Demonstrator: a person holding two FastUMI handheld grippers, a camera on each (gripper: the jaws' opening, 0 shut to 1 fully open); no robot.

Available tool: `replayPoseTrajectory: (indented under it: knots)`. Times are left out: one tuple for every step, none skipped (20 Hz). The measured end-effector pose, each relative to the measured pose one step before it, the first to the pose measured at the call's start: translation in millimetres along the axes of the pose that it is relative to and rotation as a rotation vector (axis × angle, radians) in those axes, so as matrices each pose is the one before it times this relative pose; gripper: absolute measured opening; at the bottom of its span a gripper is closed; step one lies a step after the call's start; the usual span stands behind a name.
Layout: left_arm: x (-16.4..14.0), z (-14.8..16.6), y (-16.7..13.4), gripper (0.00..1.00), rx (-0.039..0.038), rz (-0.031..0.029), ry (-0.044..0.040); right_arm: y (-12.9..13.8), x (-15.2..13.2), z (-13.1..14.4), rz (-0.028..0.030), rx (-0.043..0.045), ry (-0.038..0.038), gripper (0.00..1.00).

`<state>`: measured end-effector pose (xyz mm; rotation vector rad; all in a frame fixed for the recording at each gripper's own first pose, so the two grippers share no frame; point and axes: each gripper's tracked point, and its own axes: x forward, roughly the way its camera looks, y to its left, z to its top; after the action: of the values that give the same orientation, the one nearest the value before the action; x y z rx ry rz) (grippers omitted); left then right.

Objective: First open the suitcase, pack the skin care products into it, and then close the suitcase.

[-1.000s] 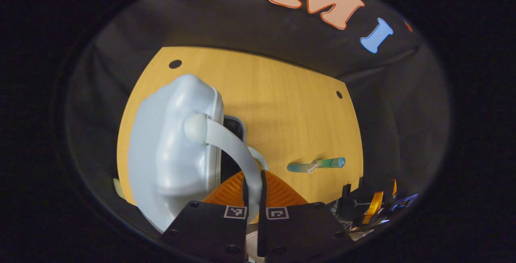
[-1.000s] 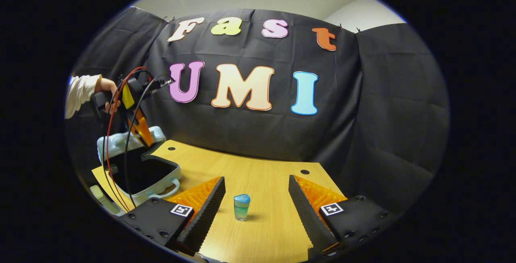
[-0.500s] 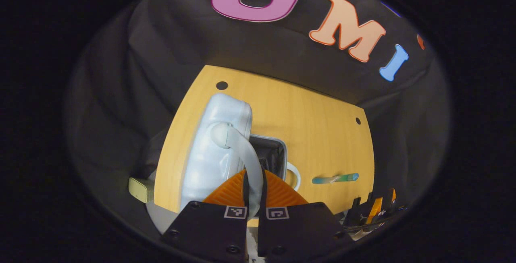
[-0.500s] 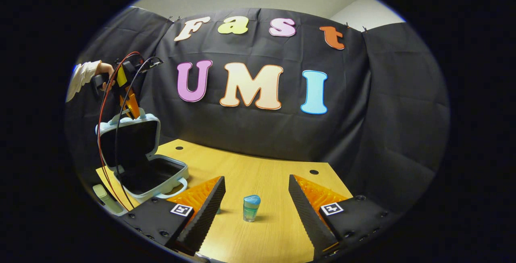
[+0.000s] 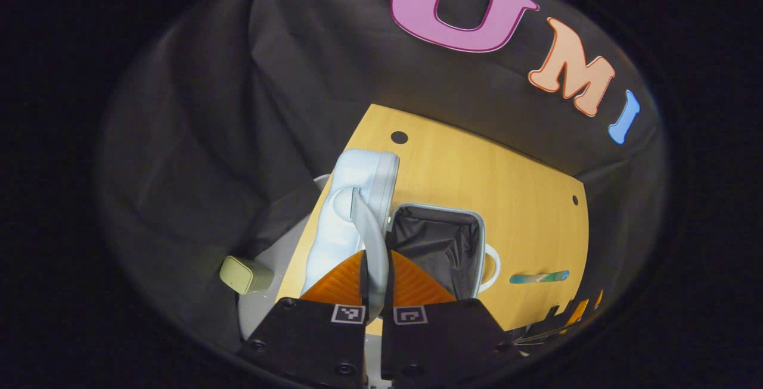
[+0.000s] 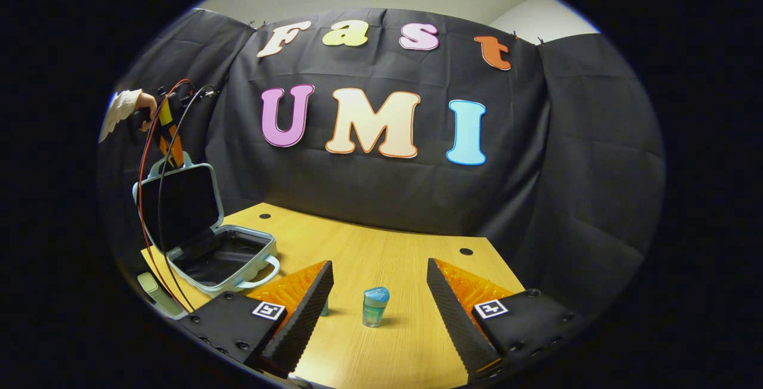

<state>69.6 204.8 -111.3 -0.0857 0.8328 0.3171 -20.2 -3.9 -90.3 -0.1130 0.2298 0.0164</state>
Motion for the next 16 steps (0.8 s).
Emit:
replayPoseTrajectory:
  knots:
    - [0.64, -1.40, 11.36, 0.03, 0.00182, 0.01961, 0.00235, 1.56, 1.65, 1.28, -0.00140, 0.00186, -0.00149, 0.99]
    - [-0.25, -2.58, 12.30, 0.03, -0.00020, 0.02072, 0.00336, 2.63, 1.25, 1.62, 0.00030, 0.00149, -0.00197, 0.99]
    - [0.77, -3.35, 11.70, 0.03, -0.00531, 0.01524, 0.00424, 1.80, 1.53, -0.02, -0.00027, 0.00002, -0.00117, 0.99]
    - [1.25, -4.63, 11.79, 0.03, -0.00924, 0.01005, 0.00726, 2.13, 1.20, 0.46, -0.00026, -0.00138, -0.00032, 0.99]
    - [1.89, -5.73, 10.53, 0.03, -0.01205, 0.00763, 0.00658, 2.27, 0.56, 0.17, -0.00041, -0.00201, -0.00016, 0.99]
    - [1.87, -7.40, 9.30, 0.03, -0.00781, 0.00716, 0.00829, 2.36, 0.57, 0.35, 0.00126, -0.00151, 0.00015, 0.99]
    - [3.96, -9.17, 5.92, 0.03, -0.00651, 0.01051, 0.01031, 2.84, 0.37, -1.29, 0.00231, -0.00152, 0.00180, 0.99]
    - [4.52, -7.86, 10.63, 0.03, -0.00900, 0.00567, 0.01151, 2.66, 0.63, -1.46, 0.00288, -0.00183, 0.00380, 0.99]
    - [3.35, -9.61, 8.99, 0.03, -0.00789, 0.00578, 0.01659, 2.11, 0.91, -1.85, 0.00296, -0.00110, 0.00238, 0.99]
    - [4.83, -9.96, 8.88, 0.03, -0.01302, 0.00615, 0.00946, 2.49, -0.14, -0.22, 0.00349, 0.00027, 0.00278, 0.99]
    - [5.59, -10.25, 6.41, 0.02, -0.01622, 0.00387, 0.01188, 2.51, 0.61, -1.82, 0.00493, 0.00104, 0.00208, 0.99]
    - [7.08, -9.91, 6.62, 0.02, -0.01281, 0.00897, 0.01277, 1.92, 0.15, 0.39, 0.00448, 0.00024, 0.00091, 0.99]
    - [7.38, -8.94, 7.52, 0.03, -0.00791, 0.01056, 0.01130, 2.49, 0.31, 0.44, 0.00422, -0.00078, 0.00002, 0.99]
    - [6.96, -10.82, 6.99, 0.03, -0.01053, 0.01239, 0.01190, 1.75, 0.10, 1.30, 0.00491, -0.00121, -0.00234, 0.99]
    - [7.93, -10.54, 5.16, 0.03, -0.01059, 0.00920, 0.01165, 0.83, -0.61, 0.98, 0.00370, -0.00105, -0.00264, 0.99]
    - [8.39, -11.97, 4.29, 0.03, -0.01166, 0.01098, 0.01603, 1.02, -0.15, 0.93, 0.00316, -0.00010, -0.00057, 0.99]
